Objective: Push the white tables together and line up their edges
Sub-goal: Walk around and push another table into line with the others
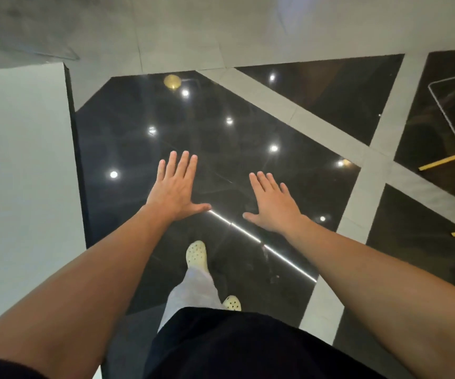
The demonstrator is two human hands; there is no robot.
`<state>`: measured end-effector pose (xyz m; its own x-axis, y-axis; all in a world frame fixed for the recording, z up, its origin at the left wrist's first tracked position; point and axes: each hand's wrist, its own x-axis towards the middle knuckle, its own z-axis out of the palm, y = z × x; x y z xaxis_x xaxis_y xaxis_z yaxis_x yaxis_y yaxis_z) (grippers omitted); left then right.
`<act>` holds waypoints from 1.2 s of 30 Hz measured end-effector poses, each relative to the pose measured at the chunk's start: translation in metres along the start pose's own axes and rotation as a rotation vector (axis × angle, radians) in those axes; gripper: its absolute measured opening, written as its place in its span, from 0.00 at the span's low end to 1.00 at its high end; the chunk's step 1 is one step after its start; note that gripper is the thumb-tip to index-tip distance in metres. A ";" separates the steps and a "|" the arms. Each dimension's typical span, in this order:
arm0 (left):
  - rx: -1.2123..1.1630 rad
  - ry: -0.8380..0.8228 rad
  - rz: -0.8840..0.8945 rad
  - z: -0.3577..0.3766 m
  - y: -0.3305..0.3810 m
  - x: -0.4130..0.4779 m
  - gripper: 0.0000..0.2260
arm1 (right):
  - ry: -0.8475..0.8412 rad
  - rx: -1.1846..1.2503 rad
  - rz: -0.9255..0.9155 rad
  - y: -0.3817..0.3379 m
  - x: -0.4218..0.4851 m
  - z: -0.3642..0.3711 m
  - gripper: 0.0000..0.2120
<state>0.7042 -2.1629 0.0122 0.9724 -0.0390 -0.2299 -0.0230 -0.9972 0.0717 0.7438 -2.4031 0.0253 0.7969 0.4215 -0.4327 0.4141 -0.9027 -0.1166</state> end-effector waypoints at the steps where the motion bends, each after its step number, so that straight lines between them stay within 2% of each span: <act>1: 0.008 -0.004 -0.019 -0.004 -0.009 0.013 0.53 | 0.004 -0.012 -0.029 -0.001 0.019 -0.010 0.47; 6: 0.033 -0.008 -0.123 -0.021 -0.069 0.101 0.53 | 0.065 -0.068 -0.182 -0.012 0.138 -0.065 0.46; 12: -0.005 0.000 -0.210 -0.060 -0.142 0.208 0.53 | 0.078 -0.119 -0.248 -0.030 0.285 -0.145 0.46; 18: -0.065 0.013 -0.364 -0.094 -0.203 0.285 0.53 | 0.077 -0.190 -0.393 -0.062 0.411 -0.217 0.46; 28: -0.224 0.059 -0.820 -0.119 -0.309 0.383 0.54 | 0.037 -0.365 -0.842 -0.151 0.621 -0.308 0.44; 36: -0.298 0.103 -1.122 -0.133 -0.389 0.407 0.53 | -0.009 -0.497 -1.108 -0.271 0.720 -0.354 0.43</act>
<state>1.1395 -1.7826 0.0194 0.4268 0.8746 -0.2300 0.9043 -0.4133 0.1066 1.3615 -1.8246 0.0615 -0.0988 0.9414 -0.3225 0.9942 0.0793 -0.0729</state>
